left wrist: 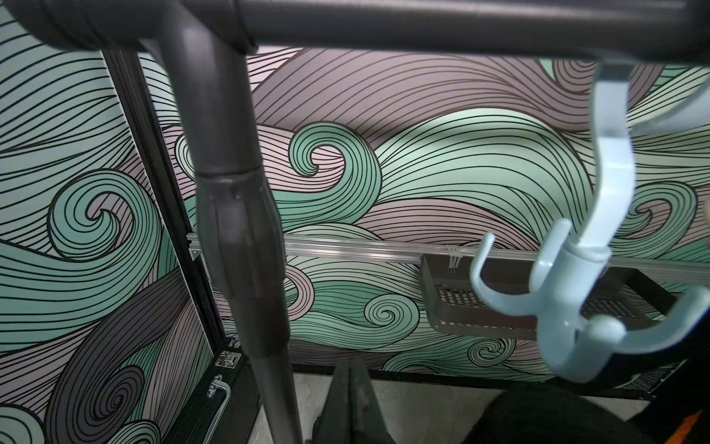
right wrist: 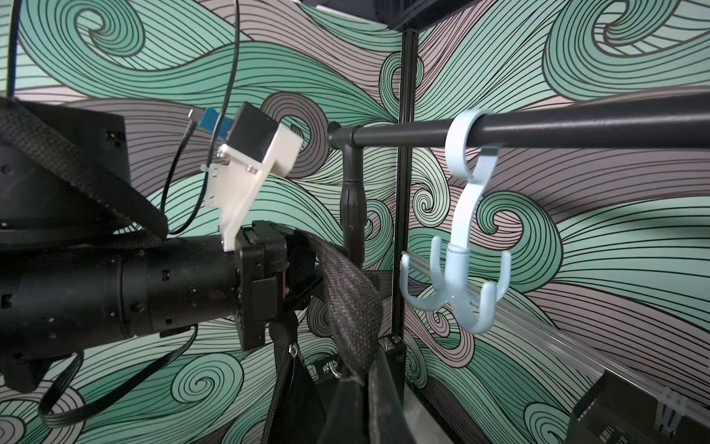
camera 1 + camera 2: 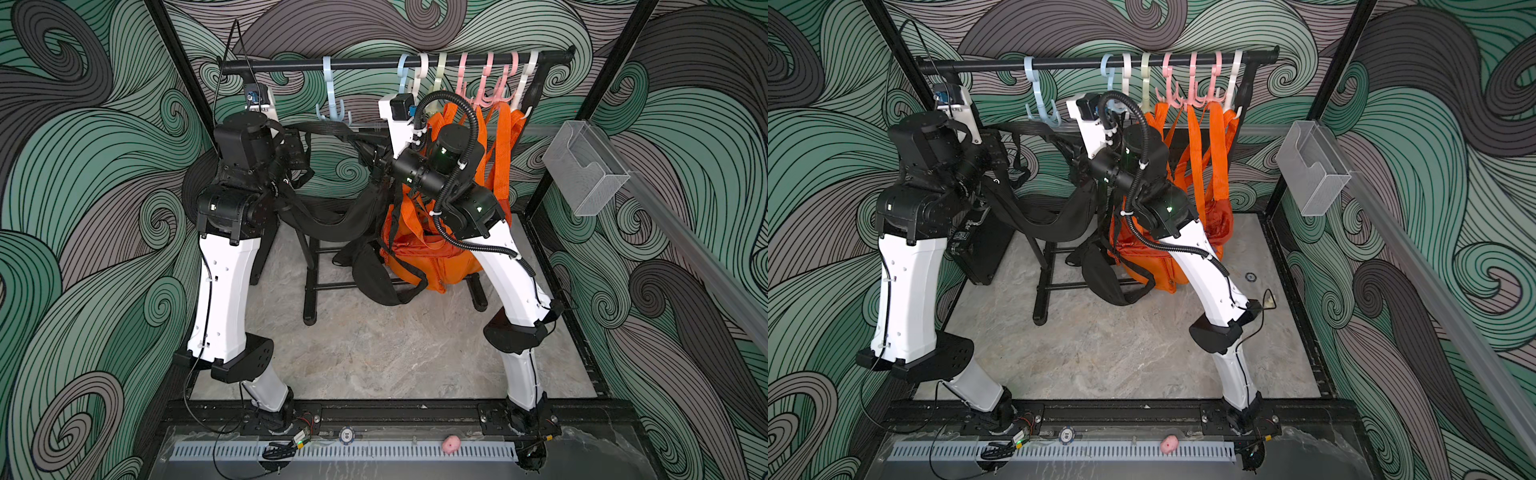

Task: Hang the bag on a hook
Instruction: Hang the bag on the hook.

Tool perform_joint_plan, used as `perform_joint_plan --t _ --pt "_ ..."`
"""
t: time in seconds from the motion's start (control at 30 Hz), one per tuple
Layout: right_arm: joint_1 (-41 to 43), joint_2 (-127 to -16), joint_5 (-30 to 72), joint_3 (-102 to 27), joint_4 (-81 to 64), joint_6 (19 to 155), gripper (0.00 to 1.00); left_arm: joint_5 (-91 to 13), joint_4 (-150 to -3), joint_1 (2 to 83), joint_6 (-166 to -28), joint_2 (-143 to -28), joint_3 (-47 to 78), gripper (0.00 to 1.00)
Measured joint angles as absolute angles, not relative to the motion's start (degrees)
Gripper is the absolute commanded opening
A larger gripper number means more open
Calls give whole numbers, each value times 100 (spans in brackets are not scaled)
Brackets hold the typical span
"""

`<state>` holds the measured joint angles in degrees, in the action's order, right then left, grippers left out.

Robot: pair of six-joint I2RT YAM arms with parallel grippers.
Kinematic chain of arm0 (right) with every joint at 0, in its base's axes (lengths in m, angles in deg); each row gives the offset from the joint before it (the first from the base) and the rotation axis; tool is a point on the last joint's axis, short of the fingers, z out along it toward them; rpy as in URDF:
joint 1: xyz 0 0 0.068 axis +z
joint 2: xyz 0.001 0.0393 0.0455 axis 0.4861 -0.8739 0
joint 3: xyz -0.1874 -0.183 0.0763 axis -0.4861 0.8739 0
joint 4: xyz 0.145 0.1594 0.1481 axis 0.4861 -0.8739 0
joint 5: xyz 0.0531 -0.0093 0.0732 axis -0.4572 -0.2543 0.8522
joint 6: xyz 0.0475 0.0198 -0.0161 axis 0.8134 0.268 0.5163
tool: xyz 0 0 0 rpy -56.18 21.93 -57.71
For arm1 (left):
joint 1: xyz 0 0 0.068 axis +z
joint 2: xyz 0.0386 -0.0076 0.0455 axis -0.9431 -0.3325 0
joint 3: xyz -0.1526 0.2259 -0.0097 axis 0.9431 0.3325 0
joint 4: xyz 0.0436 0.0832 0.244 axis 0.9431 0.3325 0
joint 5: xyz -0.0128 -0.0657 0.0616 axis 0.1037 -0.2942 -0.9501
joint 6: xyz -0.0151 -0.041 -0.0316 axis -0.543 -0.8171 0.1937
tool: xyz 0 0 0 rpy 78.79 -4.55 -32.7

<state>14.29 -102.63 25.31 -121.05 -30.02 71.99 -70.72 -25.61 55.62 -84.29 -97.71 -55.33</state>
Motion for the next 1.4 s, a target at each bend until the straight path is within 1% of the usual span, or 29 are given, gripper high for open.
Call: perform_joint_plan --t 0.23,0.43,0.73,0.83,1.0,1.23,1.33,1.37,1.4 --pt "1092 -10427 2782 -12166 -2439 7752 0 -6783 -2557 5556 -8374 -10188 -6119 0" --pt "924 -10582 3055 -12171 -2202 7953 0 -6827 -2566 5562 -8372 -10400 -6230 0" --pt "898 -10588 3226 -12158 -2087 8132 0 -6844 -2631 5562 -8389 -10492 -6350 0" --pt "874 -10573 3239 -12044 -2065 8215 0 -6825 -2647 5562 -8431 -10431 -6007 0" --pt "819 -10514 3239 -11502 -1964 8287 0 -6829 -2631 5621 -8520 -10348 -5183 0" --pt "764 -10569 3265 -11447 -2087 8359 0 -6818 -2642 5641 -8529 -10315 -4869 0" --pt "764 -10341 3315 -10899 -1938 8388 0 -6783 -2780 5647 -8582 -10101 -4340 0" --pt "764 -10195 3331 -10558 -1842 8401 1 -6757 -2832 5654 -8603 -10009 -4101 0" --pt "764 -10044 3337 -10199 -1746 8423 12 -6724 -2900 5658 -8630 -9917 -3841 0"
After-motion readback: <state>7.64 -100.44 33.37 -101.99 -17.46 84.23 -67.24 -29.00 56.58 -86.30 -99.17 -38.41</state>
